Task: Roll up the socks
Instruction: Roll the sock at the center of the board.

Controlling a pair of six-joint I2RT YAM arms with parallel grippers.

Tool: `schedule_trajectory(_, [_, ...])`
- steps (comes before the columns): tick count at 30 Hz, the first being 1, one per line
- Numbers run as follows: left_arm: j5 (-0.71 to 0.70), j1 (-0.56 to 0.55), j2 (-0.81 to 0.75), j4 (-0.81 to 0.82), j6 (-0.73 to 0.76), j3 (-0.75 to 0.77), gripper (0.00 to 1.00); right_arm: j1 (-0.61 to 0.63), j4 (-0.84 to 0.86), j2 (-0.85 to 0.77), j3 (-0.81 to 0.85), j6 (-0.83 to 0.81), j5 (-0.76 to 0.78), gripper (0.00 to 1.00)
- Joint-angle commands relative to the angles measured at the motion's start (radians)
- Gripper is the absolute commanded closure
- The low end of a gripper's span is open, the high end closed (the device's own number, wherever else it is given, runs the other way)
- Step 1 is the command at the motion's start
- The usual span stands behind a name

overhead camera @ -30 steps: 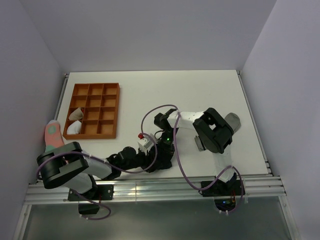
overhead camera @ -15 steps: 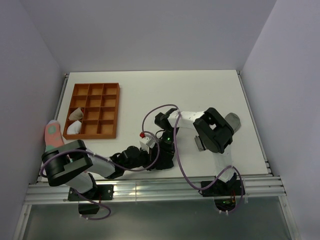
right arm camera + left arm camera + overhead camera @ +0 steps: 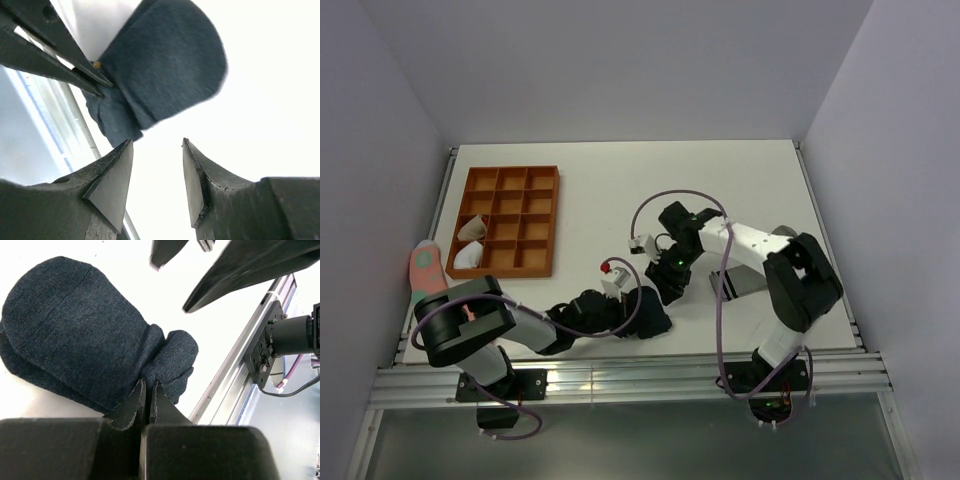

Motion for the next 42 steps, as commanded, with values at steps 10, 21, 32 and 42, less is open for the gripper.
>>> schedule_trajectory(10, [0.038, 0.042, 0.054, -0.235, -0.057, -0.048, 1.0, -0.021, 0.23, -0.358, -0.254, -0.173, 0.132, 0.45])
schedule_trajectory(21, [0.12, 0.103, 0.058, -0.419, -0.047, 0.008, 1.0, 0.202, 0.374, -0.552, -0.438, -0.243, 0.182, 0.45])
schedule_trajectory(32, [0.17, 0.137, 0.075, -0.416, -0.056, 0.011, 1.0, 0.319, 0.436, -0.506, -0.463, -0.24, 0.202, 0.43])
schedule_trajectory(42, [0.206, 0.149, 0.123, -0.419, -0.045, 0.048, 1.0, 0.372, 0.471, -0.437, -0.46, -0.225, 0.245, 0.44])
